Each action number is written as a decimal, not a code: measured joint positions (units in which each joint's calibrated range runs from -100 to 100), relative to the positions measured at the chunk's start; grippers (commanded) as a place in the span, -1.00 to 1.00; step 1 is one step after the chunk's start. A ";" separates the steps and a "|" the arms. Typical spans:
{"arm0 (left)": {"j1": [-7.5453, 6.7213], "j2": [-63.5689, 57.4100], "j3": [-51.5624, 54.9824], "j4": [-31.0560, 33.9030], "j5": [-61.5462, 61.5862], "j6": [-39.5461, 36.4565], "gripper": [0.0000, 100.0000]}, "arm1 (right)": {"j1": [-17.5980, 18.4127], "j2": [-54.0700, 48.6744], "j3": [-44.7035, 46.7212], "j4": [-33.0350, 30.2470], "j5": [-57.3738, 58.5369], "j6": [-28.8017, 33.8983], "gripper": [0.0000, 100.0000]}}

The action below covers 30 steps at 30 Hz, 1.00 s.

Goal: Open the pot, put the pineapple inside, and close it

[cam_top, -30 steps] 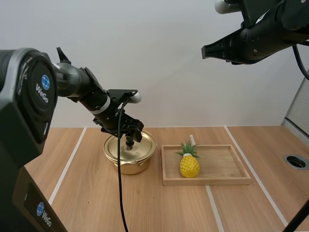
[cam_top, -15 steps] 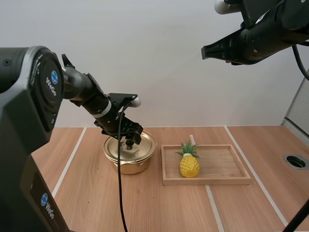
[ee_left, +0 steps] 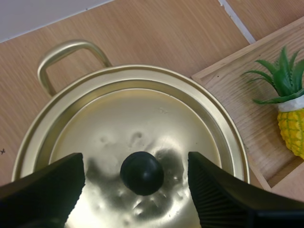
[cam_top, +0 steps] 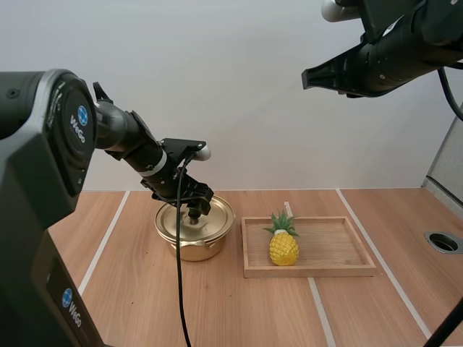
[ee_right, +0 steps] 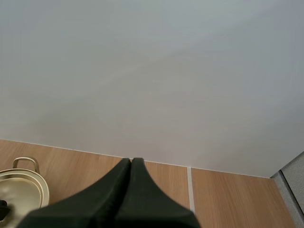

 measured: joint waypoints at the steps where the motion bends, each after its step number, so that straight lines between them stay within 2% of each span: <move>1: 0.00 0.00 0.00 0.00 0.00 0.03 1.00 | 0.00 0.00 0.00 0.00 0.00 0.00 -1.00; 20: 0.00 1.91 -0.12 -1.43 0.00 0.14 1.00 | 0.00 0.00 0.00 0.00 0.00 0.00 -1.00; 24: 0.00 2.05 -0.34 -1.54 -0.38 0.23 0.75 | 0.00 0.00 0.00 0.00 0.00 0.00 -1.00; 27: 0.00 2.21 -0.34 -1.54 -0.60 0.33 0.70 | 0.00 0.00 0.00 0.00 0.00 0.00 -1.00; 29: 0.00 2.21 -0.34 -1.64 -0.60 -0.26 0.46 | 0.00 0.00 0.00 0.00 0.00 0.00 -1.00; 30: 0.00 2.21 -0.34 -1.64 -0.60 -0.79 0.20 | 0.00 0.00 0.00 0.00 0.00 0.00 -1.00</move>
